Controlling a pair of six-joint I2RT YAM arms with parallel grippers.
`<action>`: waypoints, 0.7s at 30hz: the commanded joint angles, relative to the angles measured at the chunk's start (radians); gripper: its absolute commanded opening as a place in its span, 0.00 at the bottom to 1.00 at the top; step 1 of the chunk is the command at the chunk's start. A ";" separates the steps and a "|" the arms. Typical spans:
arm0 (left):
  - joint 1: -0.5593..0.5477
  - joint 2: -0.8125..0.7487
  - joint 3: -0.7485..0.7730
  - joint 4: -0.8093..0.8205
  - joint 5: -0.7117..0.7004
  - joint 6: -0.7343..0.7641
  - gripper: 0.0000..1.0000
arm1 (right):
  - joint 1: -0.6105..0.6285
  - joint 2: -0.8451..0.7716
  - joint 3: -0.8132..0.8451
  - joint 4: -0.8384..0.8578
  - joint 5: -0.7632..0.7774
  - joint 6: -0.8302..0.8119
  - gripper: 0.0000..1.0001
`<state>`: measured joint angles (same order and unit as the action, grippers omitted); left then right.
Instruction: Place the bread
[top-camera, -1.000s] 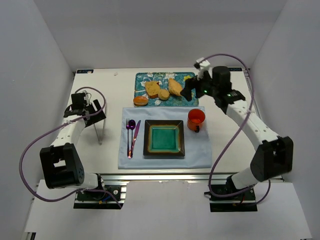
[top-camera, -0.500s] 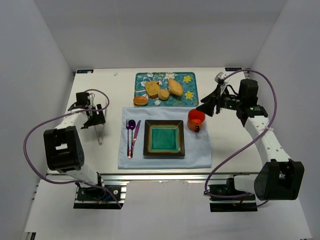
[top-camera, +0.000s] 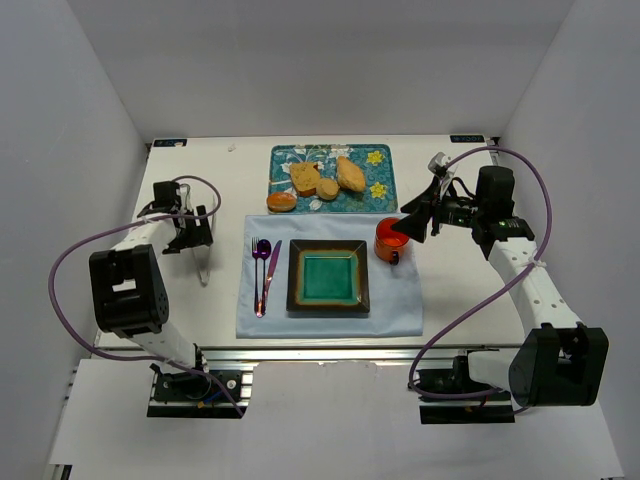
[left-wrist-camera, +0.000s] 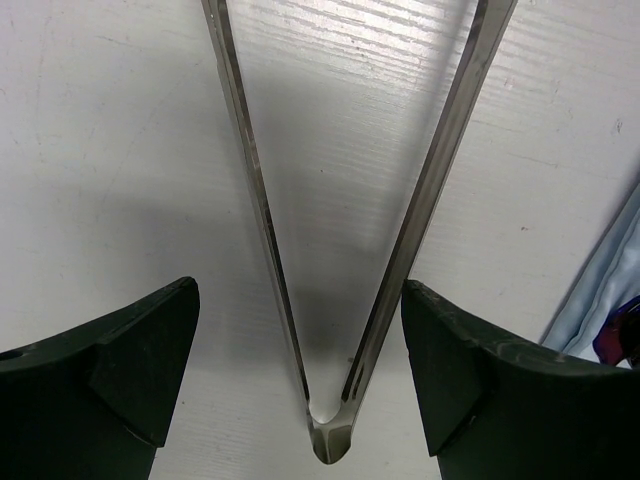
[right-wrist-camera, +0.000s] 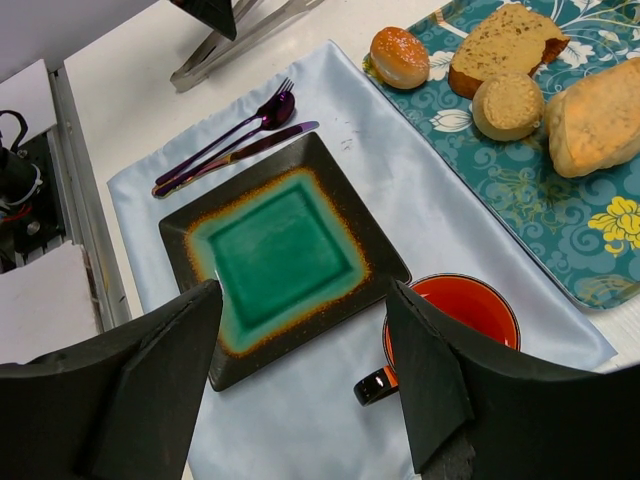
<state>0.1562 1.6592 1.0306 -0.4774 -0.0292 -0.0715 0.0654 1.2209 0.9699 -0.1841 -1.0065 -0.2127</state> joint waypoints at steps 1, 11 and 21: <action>0.002 -0.065 0.011 0.016 0.002 -0.011 0.91 | -0.007 -0.003 0.001 0.015 -0.027 0.009 0.72; 0.002 -0.125 -0.059 0.033 0.153 -0.013 0.90 | -0.007 -0.004 -0.011 0.014 -0.029 0.006 0.72; -0.006 -0.055 -0.073 0.057 0.135 -0.016 0.87 | -0.012 0.002 -0.014 0.047 -0.044 0.050 0.73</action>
<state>0.1551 1.6043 0.9562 -0.4576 0.1055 -0.0868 0.0635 1.2217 0.9646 -0.1802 -1.0210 -0.1894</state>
